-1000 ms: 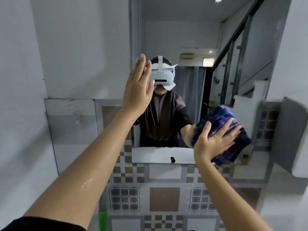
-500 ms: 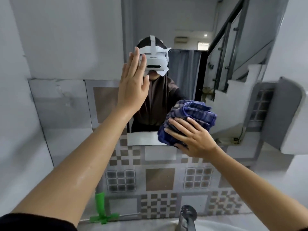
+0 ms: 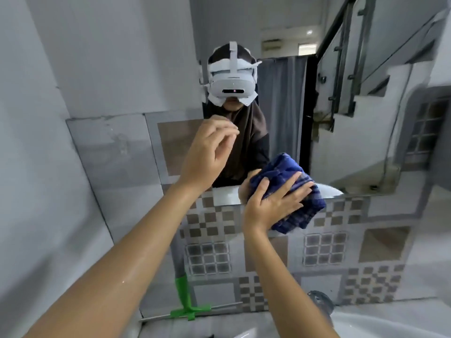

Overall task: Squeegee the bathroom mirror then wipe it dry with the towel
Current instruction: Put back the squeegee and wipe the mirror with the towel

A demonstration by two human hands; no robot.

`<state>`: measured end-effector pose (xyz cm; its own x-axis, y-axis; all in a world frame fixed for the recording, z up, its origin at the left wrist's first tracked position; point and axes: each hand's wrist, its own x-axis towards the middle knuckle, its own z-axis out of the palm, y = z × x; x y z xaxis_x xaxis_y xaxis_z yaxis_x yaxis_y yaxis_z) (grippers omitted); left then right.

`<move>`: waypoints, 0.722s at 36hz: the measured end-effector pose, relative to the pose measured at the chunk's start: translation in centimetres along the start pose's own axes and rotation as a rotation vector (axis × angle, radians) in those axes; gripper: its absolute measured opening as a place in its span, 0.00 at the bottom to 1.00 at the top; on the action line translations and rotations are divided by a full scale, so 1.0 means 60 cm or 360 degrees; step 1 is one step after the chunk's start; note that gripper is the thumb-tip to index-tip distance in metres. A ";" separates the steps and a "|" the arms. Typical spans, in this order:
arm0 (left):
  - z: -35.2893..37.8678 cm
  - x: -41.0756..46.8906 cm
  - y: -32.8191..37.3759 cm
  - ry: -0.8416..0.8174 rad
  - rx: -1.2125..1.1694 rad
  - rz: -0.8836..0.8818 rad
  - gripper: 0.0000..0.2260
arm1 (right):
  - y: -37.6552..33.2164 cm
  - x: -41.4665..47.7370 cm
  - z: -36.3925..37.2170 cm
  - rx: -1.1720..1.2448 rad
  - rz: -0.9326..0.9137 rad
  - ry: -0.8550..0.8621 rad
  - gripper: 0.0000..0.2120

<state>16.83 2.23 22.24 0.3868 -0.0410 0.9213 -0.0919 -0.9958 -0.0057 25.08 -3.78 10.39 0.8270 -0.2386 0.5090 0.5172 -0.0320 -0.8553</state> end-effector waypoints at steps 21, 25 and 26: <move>-0.068 -0.086 -0.012 -0.0326 -0.0180 -0.0699 0.07 | -0.054 -0.109 -0.023 -0.0088 -0.0727 -0.0554 0.30; -0.080 -0.099 0.006 -0.0277 -0.0140 -0.0740 0.06 | -0.058 -0.107 -0.077 0.0101 -0.0723 -0.0663 0.26; -0.085 -0.103 0.012 -0.0275 -0.0140 -0.0747 0.06 | -0.059 -0.105 -0.089 0.0151 -0.0751 -0.0695 0.24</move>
<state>9.69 2.17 18.50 0.5504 0.3889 0.7388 0.0541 -0.8997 0.4332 16.88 -7.36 9.70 0.5096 0.1973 0.8375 0.8474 0.0537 -0.5282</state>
